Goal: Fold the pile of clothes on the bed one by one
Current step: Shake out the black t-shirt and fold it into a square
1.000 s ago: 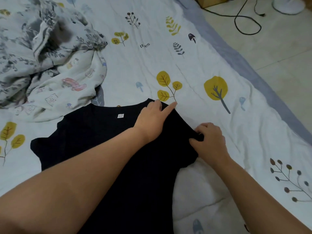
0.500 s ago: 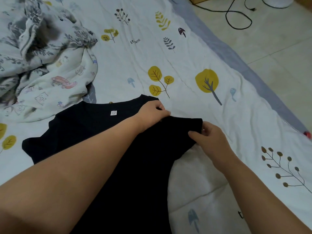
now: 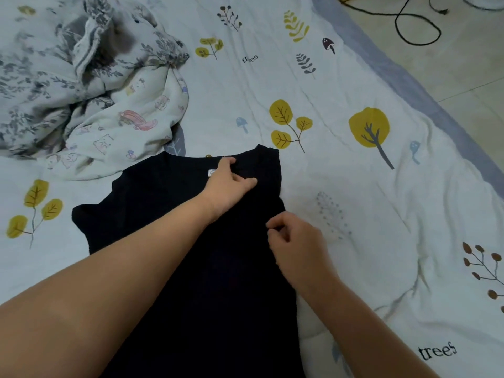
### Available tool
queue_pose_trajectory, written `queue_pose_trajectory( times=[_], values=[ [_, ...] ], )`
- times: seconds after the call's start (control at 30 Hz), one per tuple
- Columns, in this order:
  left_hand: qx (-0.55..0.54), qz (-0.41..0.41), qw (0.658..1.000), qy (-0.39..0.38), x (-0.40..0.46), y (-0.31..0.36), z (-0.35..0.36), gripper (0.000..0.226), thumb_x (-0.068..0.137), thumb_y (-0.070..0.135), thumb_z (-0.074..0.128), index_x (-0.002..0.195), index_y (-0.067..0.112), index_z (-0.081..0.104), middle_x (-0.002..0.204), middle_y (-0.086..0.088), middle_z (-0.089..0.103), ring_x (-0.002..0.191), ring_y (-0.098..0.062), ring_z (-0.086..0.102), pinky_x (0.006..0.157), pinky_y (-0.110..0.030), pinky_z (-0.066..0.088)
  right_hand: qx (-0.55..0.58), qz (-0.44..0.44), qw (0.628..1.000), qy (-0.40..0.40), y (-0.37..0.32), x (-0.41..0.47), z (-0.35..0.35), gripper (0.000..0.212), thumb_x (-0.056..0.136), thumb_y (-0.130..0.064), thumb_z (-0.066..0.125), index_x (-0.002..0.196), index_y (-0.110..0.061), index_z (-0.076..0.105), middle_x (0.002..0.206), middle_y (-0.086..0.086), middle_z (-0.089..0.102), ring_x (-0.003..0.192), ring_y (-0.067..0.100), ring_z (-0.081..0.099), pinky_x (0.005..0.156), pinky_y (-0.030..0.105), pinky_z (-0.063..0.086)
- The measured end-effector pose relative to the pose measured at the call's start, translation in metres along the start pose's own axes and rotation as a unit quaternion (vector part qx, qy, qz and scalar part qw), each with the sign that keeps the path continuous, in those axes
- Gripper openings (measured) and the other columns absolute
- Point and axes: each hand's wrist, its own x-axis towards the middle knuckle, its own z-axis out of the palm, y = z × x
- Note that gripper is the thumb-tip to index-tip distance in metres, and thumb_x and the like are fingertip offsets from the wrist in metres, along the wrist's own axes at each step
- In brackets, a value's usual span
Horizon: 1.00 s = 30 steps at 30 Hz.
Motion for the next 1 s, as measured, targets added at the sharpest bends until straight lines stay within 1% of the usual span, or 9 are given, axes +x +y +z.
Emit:
queue_pose_trajectory(
  times=[0.07, 0.2, 0.37, 0.43, 0.53, 0.63, 0.77, 0.9, 1.0],
  values=[
    [0.101, 0.037, 0.994, -0.014, -0.005, -0.006, -0.001, 0.076, 0.082, 0.016, 0.067, 0.144, 0.016, 0.022, 0.101, -0.002, 0.054, 0.088, -0.013, 0.055, 0.075, -0.021, 0.039, -0.061, 0.024, 0.995, 0.077, 0.006, 0.011, -0.004, 0.018, 0.091, -0.023, 0.051, 0.108, -0.019, 0.058, 0.083, -0.004, 0.061, 0.082, 0.016, 0.058, 0.07, 0.027, 0.041],
    [0.234, 0.107, 0.966, -0.028, -0.01, -0.016, -0.003, 0.079, 0.082, -0.001, 0.057, 0.146, 0.021, 0.018, 0.112, -0.003, 0.052, 0.097, -0.014, 0.051, 0.082, -0.021, 0.036, -0.097, 0.064, 0.993, 0.026, 0.009, 0.035, 0.003, 0.047, 0.094, -0.037, 0.048, 0.133, -0.015, 0.033, 0.115, 0.006, 0.056, 0.104, 0.026, 0.055, 0.076, 0.031, 0.037],
    [0.276, 0.194, 0.939, 0.069, -0.018, -0.021, 0.007, 0.054, 0.086, 0.0, 0.052, 0.136, 0.014, 0.038, 0.118, -0.008, 0.053, 0.102, -0.023, 0.056, 0.085, -0.031, 0.046, -0.211, 0.036, 0.975, 0.061, 0.019, 0.049, 0.007, 0.033, 0.093, -0.009, 0.04, 0.125, -0.015, 0.035, 0.092, 0.01, 0.06, 0.083, 0.029, 0.057, 0.066, 0.035, 0.042],
    [0.315, 0.242, 0.911, 0.112, -0.022, -0.03, 0.011, 0.05, 0.085, 0.006, 0.055, 0.134, 0.009, 0.043, 0.126, -0.011, 0.051, 0.109, -0.027, 0.055, 0.089, -0.036, 0.047, -0.212, 0.056, 0.97, 0.105, 0.021, 0.05, 0.006, 0.037, 0.092, -0.01, 0.038, 0.128, -0.014, 0.035, 0.099, 0.01, 0.058, 0.091, 0.028, 0.054, 0.073, 0.038, 0.043],
    [0.384, 0.306, 0.86, 0.14, -0.03, -0.052, 0.015, 0.054, 0.085, 0.026, 0.046, 0.136, 0.008, 0.044, 0.143, -0.013, 0.042, 0.132, -0.029, 0.041, 0.105, -0.043, 0.033, -0.267, -0.071, 0.947, 0.163, 0.024, 0.053, 0.018, 0.055, 0.09, -0.014, 0.048, 0.142, -0.008, 0.032, 0.133, 0.015, 0.047, 0.121, 0.032, 0.044, 0.093, 0.042, 0.041],
    [0.505, 0.262, 0.819, 0.072, -0.033, -0.079, 0.01, 0.065, 0.086, 0.045, 0.017, 0.147, 0.023, 0.02, 0.156, -0.004, 0.017, 0.142, -0.018, 0.007, 0.111, -0.048, 0.004, -0.321, -0.164, 0.925, 0.12, 0.026, 0.065, 0.032, 0.063, 0.091, -0.027, 0.045, 0.148, -0.01, 0.023, 0.154, 0.014, 0.024, 0.142, 0.032, 0.022, 0.11, 0.051, 0.025],
    [0.551, 0.171, 0.816, 0.019, -0.026, -0.1, 0.001, 0.058, 0.084, 0.056, -0.008, 0.134, 0.035, -0.027, 0.155, 0.005, -0.02, 0.138, -0.012, -0.025, 0.11, -0.046, -0.014, -0.44, -0.122, 0.89, -0.02, 0.041, 0.076, 0.04, 0.064, 0.09, -0.052, 0.001, 0.143, -0.023, -0.02, 0.157, -0.001, -0.016, 0.144, 0.018, -0.015, 0.115, 0.048, -0.004],
    [0.539, 0.167, 0.826, -0.019, -0.028, -0.091, -0.001, 0.061, 0.096, 0.052, 0.016, 0.138, 0.033, -0.025, 0.155, 0.004, -0.021, 0.142, -0.015, -0.02, 0.113, -0.047, -0.012, -0.451, -0.101, 0.886, -0.038, 0.035, 0.076, 0.038, 0.065, 0.097, -0.05, 0.018, 0.149, -0.023, -0.011, 0.157, 0.0, -0.015, 0.145, 0.019, -0.014, 0.115, 0.048, -0.003],
    [0.482, 0.185, 0.856, 0.001, -0.034, -0.08, -0.02, 0.062, 0.098, 0.044, 0.029, 0.149, 0.023, 0.003, 0.158, 0.001, -0.007, 0.145, -0.016, -0.011, 0.113, -0.045, -0.01, -0.433, -0.133, 0.891, 0.019, 0.019, 0.071, 0.038, 0.065, 0.094, -0.038, 0.047, 0.148, -0.01, 0.023, 0.155, 0.016, 0.017, 0.144, 0.031, 0.014, 0.112, 0.056, 0.015]
  ],
)
